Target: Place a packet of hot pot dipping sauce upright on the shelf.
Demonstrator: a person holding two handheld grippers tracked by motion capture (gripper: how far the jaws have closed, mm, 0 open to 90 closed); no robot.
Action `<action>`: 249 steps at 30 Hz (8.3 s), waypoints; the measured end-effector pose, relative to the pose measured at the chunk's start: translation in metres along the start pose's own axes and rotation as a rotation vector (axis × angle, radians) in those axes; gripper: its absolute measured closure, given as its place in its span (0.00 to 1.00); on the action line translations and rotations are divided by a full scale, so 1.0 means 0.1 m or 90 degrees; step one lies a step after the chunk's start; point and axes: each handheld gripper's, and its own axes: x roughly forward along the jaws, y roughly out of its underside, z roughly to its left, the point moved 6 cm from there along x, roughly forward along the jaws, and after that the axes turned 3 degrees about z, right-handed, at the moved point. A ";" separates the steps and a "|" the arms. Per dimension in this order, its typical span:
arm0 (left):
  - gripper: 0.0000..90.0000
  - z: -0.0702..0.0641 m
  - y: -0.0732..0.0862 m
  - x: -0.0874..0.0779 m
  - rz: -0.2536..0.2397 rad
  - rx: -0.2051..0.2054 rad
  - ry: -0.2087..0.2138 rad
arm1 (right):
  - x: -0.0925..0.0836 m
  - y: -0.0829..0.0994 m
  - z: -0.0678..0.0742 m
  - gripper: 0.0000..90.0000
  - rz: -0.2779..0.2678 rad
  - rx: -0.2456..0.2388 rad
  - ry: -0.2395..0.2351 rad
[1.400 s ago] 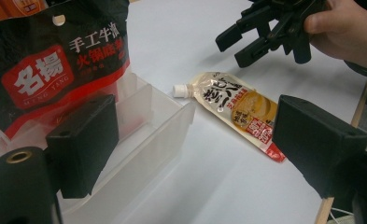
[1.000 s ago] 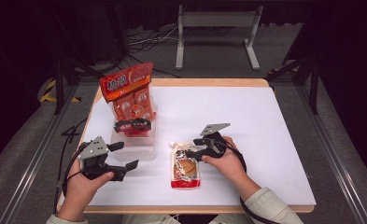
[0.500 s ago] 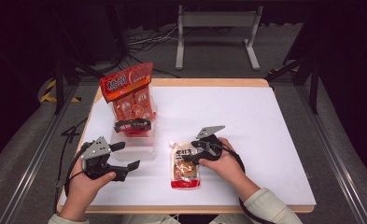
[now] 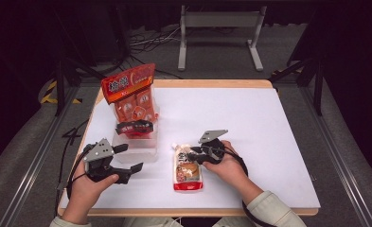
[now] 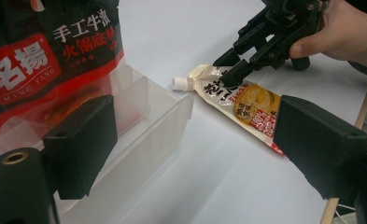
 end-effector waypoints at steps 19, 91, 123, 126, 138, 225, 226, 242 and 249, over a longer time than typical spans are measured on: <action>0.16 -0.05 0.01 0.06 0.008 0.000 0.011 | -0.17 -0.14 0.11 0.98 -0.014 -0.034 -0.013; 0.42 -0.56 -0.34 0.79 -0.106 0.034 0.197 | -0.98 -0.73 0.80 0.98 -0.280 -0.146 -0.101; 0.95 -0.31 -0.53 0.48 -0.024 0.099 0.178 | -1.16 -0.69 0.54 0.84 -0.317 -0.082 -0.086; 0.95 -0.26 -0.55 0.40 -0.026 0.097 0.173 | -1.17 -0.68 0.48 0.84 -0.312 -0.074 -0.080; 0.95 -0.08 -0.71 0.08 -0.064 0.106 0.118 | -1.12 -0.61 0.31 0.82 -0.281 -0.041 -0.076; 0.94 0.65 -0.01 0.13 0.046 0.021 0.007 | -1.37 -0.19 -0.19 0.70 -0.245 0.036 0.011; 0.94 0.65 0.00 0.13 0.044 0.015 0.012 | -1.37 -0.19 -0.19 0.70 -0.244 0.036 0.013; 0.39 0.49 -0.02 -0.23 -0.028 -0.002 -0.022 | -1.49 -0.12 -0.24 0.58 -0.251 0.038 0.050; 0.18 0.44 0.19 -0.36 -0.039 -0.031 -0.040 | -1.61 -0.02 -0.30 0.51 -0.252 0.040 0.080</action>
